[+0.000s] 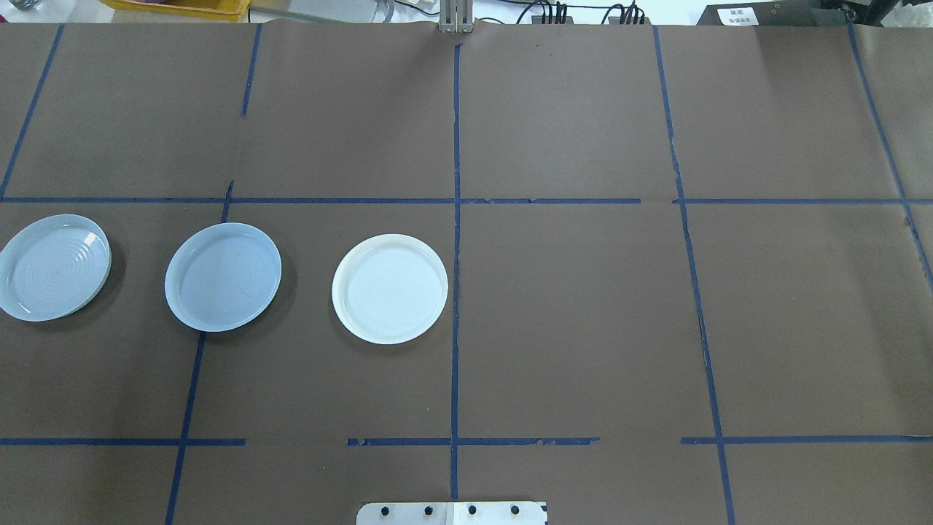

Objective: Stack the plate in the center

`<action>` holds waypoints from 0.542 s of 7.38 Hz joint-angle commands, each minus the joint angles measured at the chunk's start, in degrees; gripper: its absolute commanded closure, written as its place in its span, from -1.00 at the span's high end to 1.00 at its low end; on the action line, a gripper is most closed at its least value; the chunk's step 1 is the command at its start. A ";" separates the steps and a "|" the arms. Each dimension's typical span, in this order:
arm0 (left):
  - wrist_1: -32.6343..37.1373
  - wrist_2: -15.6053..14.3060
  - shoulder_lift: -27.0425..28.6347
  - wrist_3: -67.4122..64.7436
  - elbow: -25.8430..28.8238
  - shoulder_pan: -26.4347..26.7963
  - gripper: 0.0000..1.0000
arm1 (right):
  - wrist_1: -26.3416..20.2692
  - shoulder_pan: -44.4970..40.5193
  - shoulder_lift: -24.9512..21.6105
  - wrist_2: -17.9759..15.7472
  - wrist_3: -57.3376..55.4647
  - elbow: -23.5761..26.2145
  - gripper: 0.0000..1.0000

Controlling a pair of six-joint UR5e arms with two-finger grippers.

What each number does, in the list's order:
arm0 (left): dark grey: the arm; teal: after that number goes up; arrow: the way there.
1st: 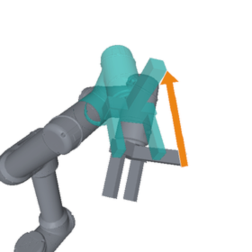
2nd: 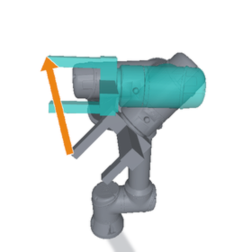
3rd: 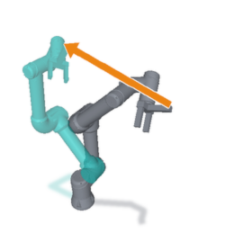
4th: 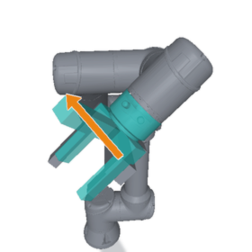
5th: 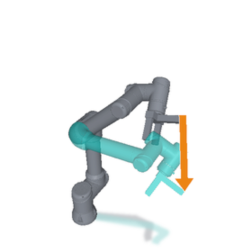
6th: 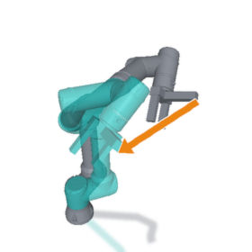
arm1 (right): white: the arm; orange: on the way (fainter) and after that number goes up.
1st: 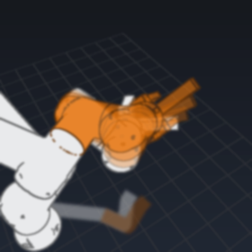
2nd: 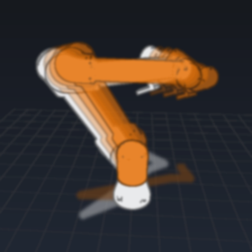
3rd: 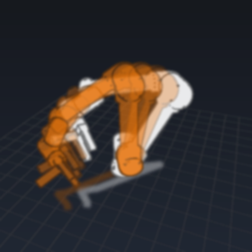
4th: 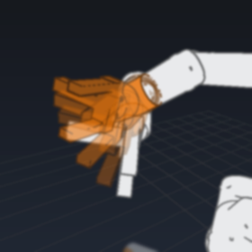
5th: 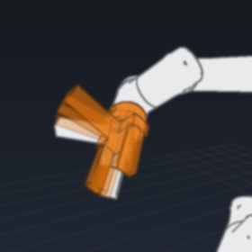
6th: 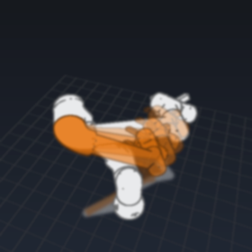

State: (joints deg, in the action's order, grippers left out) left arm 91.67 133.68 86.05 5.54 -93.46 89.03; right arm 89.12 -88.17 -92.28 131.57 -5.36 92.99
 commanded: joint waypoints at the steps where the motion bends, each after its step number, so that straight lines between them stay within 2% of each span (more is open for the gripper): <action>1: 0.00 0.61 0.00 0.00 -0.23 0.00 1.00 | 0.00 0.01 0.00 0.00 0.00 0.00 1.00; 4: 3.23 1.14 0.79 -0.09 -0.24 -0.26 1.00 | 0.00 0.01 0.00 0.00 0.09 0.00 1.00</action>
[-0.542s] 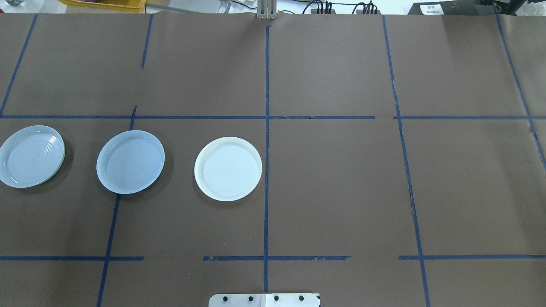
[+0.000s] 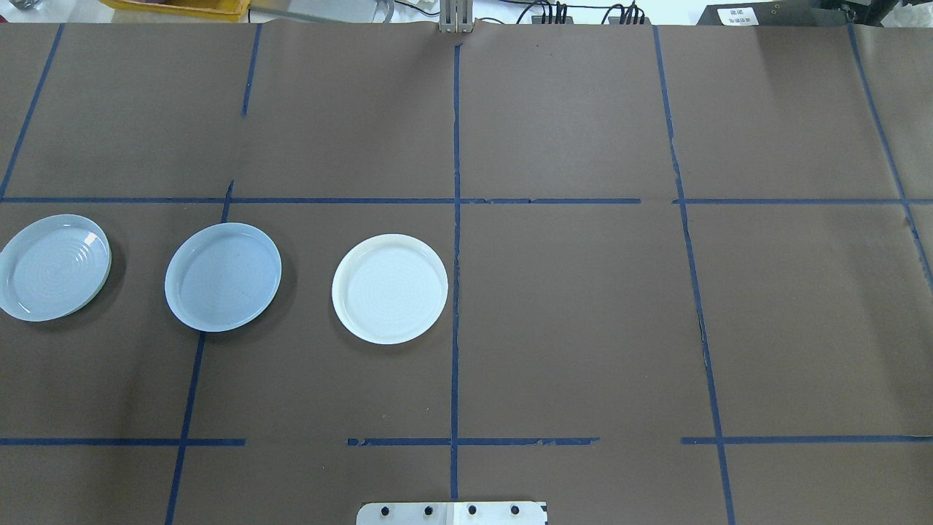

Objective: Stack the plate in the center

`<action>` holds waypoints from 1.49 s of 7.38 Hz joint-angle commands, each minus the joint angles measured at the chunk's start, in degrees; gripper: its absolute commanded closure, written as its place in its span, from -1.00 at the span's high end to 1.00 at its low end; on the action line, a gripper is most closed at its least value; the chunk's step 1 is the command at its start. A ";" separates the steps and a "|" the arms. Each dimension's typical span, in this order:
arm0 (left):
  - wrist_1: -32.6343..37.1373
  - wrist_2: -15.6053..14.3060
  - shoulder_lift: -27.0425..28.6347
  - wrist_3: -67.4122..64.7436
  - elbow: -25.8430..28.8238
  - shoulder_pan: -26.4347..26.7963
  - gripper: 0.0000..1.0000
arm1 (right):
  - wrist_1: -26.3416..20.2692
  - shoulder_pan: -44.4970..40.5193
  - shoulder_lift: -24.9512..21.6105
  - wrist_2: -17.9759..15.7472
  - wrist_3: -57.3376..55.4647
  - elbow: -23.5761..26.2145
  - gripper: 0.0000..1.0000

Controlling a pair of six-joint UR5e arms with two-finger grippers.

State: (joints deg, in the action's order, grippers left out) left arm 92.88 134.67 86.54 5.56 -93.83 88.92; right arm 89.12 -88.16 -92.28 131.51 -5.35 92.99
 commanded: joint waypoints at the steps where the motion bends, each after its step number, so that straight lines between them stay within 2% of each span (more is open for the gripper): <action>1: 4.13 0.07 0.04 -3.50 0.48 -2.32 1.00 | 0.00 0.00 0.00 0.06 -0.01 0.00 1.00; 2: 8.68 -0.02 0.03 -11.28 0.83 -5.48 1.00 | 0.00 0.00 0.00 0.06 -0.02 0.00 1.00; 3: 17.25 0.06 -0.05 -19.45 3.53 -9.25 1.00 | 0.00 0.00 0.00 0.06 -0.02 0.00 1.00; 5: 35.18 -0.11 -0.05 -31.96 12.83 -16.03 1.00 | 0.00 0.00 0.00 -0.03 0.07 0.00 1.00; 6: 42.92 -0.29 0.03 -35.75 16.88 -17.62 1.00 | -0.09 -0.09 0.00 -0.03 -0.01 0.00 1.00; 8: 48.35 -0.46 0.30 -41.75 20.25 -20.79 1.00 | 0.00 0.00 0.00 -0.03 -0.02 0.00 1.00; 10: 48.45 -0.29 0.30 -41.94 21.13 -20.98 0.55 | 0.00 0.00 0.00 -0.03 -0.02 0.00 1.00; 11: 48.45 -0.03 0.30 -42.38 21.05 -20.98 0.00 | 0.00 0.00 0.00 -0.03 -0.02 0.00 1.00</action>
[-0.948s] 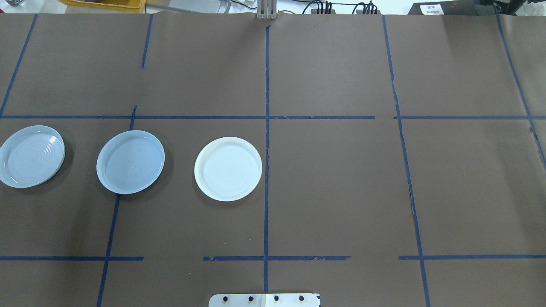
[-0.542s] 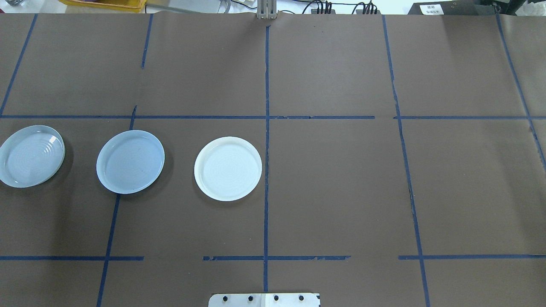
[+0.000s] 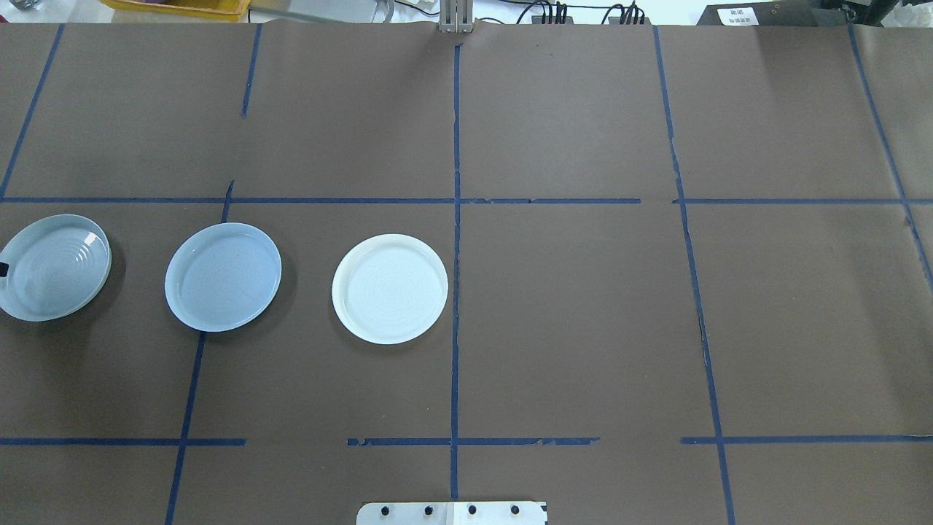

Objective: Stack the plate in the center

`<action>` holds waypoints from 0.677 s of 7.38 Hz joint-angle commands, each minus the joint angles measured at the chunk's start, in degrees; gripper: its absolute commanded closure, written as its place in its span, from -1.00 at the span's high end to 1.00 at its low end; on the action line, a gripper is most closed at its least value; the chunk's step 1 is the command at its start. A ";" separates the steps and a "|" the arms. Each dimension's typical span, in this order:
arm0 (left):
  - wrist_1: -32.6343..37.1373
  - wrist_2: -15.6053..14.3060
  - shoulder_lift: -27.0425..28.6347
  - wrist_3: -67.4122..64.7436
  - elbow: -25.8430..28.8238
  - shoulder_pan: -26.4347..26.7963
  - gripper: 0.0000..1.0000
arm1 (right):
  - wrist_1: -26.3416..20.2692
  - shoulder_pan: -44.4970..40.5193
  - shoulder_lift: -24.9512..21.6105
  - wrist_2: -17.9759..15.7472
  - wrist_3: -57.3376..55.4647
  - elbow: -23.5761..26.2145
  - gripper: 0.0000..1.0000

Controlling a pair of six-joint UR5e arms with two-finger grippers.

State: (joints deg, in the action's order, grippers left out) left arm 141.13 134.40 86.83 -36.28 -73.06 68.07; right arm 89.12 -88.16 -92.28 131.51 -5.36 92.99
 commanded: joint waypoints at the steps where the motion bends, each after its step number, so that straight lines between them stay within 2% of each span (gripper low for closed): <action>1: 0.12 0.33 0.01 -0.90 0.29 -0.13 -0.48 | 0.00 0.00 0.00 -0.02 0.00 0.00 1.00; 2: 0.11 0.33 0.01 -0.90 0.29 -0.13 -0.55 | 0.00 0.00 0.00 0.06 0.00 0.00 1.00; 5: 0.03 0.42 0.01 -1.69 0.29 -0.39 -0.52 | 0.00 0.00 0.00 0.06 0.09 0.00 1.00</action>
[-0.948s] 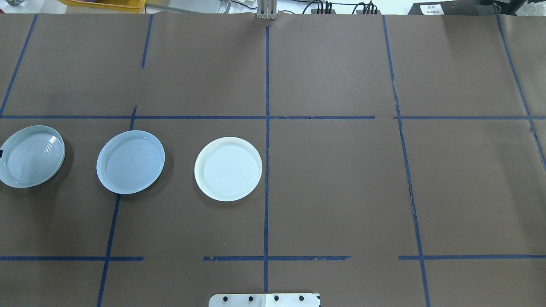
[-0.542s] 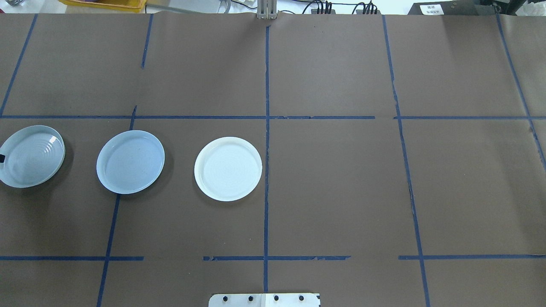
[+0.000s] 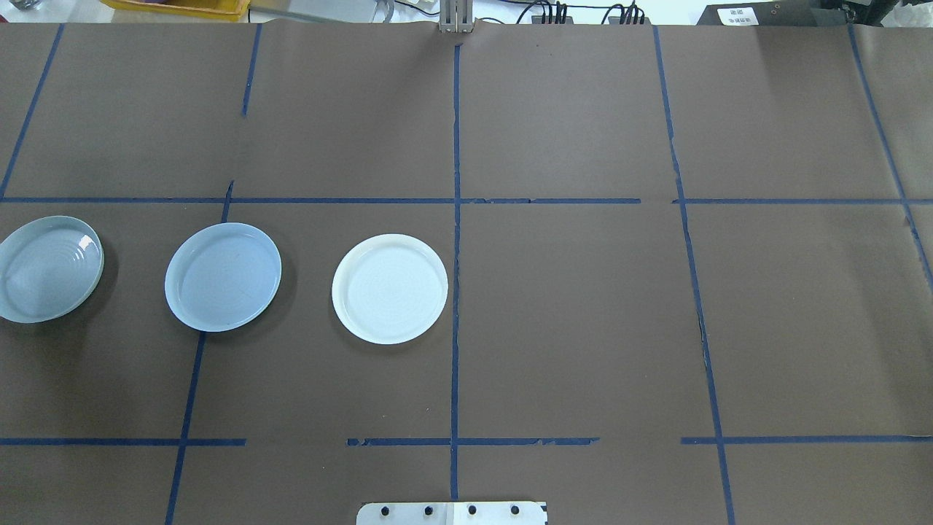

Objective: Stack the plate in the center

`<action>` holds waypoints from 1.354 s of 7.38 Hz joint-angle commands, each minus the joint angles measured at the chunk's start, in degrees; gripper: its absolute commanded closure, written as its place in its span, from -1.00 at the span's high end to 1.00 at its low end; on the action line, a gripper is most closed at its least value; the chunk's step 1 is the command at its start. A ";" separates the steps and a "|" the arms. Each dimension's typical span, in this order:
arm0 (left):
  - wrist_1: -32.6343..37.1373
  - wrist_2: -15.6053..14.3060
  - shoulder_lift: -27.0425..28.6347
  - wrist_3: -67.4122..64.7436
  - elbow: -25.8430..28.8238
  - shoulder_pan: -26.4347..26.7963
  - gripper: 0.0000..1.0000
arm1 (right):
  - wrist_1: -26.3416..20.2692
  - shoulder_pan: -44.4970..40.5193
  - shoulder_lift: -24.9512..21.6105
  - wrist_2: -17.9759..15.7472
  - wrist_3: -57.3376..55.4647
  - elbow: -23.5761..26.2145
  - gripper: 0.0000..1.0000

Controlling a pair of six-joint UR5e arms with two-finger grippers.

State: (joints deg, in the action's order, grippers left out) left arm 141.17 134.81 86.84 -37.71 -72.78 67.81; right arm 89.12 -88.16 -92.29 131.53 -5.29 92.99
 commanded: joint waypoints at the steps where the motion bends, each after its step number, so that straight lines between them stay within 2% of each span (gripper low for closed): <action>1: -0.01 0.01 0.00 -0.26 0.00 -0.04 -0.52 | 0.00 0.00 0.00 0.04 -0.07 0.00 1.00; 3: -0.01 0.01 0.00 -0.26 0.00 -0.13 -0.53 | 0.00 0.00 0.00 0.04 0.01 0.00 1.00; 5: -0.10 0.19 0.00 -0.26 -0.08 -0.04 -1.00 | -0.09 0.00 0.00 -0.05 0.01 0.00 1.00; 6: -0.10 3.32 0.09 -0.17 -0.52 -0.04 -1.00 | 0.00 0.00 0.00 -0.05 -0.07 0.00 1.00; 7: -0.27 10.23 0.17 -0.17 -1.57 0.04 -1.00 | 0.00 0.00 0.00 0.04 -0.07 0.00 1.00; 8: -0.80 12.21 0.09 -0.78 -5.49 0.31 -1.00 | 0.00 0.00 0.00 0.04 0.01 0.00 1.00; 10: -0.72 11.18 0.09 -12.33 -12.35 0.22 -1.00 | 0.00 -0.09 0.00 0.04 -0.07 0.00 1.00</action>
State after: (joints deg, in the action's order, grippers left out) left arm 140.46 146.10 86.93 -43.65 -80.70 68.05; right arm 89.12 -88.17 -92.29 131.53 -5.34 92.99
